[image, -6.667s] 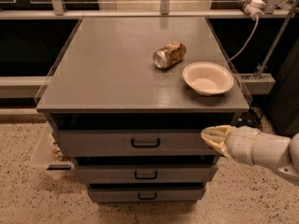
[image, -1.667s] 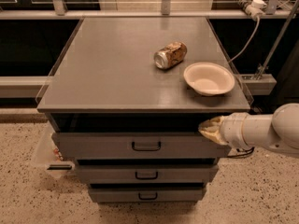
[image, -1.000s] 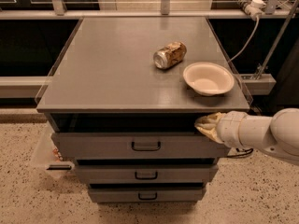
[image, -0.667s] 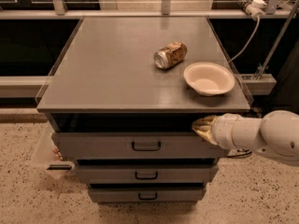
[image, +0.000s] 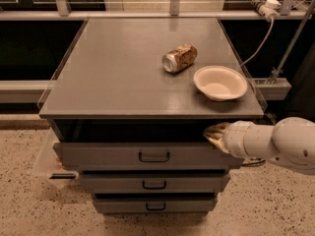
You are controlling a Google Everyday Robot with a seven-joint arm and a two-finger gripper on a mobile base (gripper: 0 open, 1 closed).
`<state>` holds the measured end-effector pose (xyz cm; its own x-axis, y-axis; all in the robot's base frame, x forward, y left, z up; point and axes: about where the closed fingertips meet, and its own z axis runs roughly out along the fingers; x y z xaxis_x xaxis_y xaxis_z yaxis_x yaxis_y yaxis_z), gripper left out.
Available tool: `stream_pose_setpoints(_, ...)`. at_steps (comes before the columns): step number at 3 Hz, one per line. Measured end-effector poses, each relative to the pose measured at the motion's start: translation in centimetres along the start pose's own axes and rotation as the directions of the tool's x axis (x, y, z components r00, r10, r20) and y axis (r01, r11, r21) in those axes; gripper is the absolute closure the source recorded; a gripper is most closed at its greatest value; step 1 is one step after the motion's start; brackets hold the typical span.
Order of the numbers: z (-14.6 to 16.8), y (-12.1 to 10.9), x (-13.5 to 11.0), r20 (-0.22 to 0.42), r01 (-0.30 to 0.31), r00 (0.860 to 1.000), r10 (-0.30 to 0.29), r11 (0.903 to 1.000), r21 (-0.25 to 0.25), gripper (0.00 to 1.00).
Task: Open top drawer
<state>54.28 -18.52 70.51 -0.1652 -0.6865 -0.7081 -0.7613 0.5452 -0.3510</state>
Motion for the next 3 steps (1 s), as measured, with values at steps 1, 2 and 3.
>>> stream_pose_setpoints(1, -0.30, 0.42, 0.31, -0.005, -0.004, 1.000, 0.004, 0.9995, -0.032, 1.00)
stream_pose_setpoints(2, -0.38, 0.37, 0.22, -0.005, -0.004, 1.000, 0.004, 0.9995, -0.032, 1.00)
stream_pose_setpoints(3, -1.14, 0.90, 0.91, -0.007, -0.028, 1.000, 0.028, 0.9980, -0.057, 1.00)
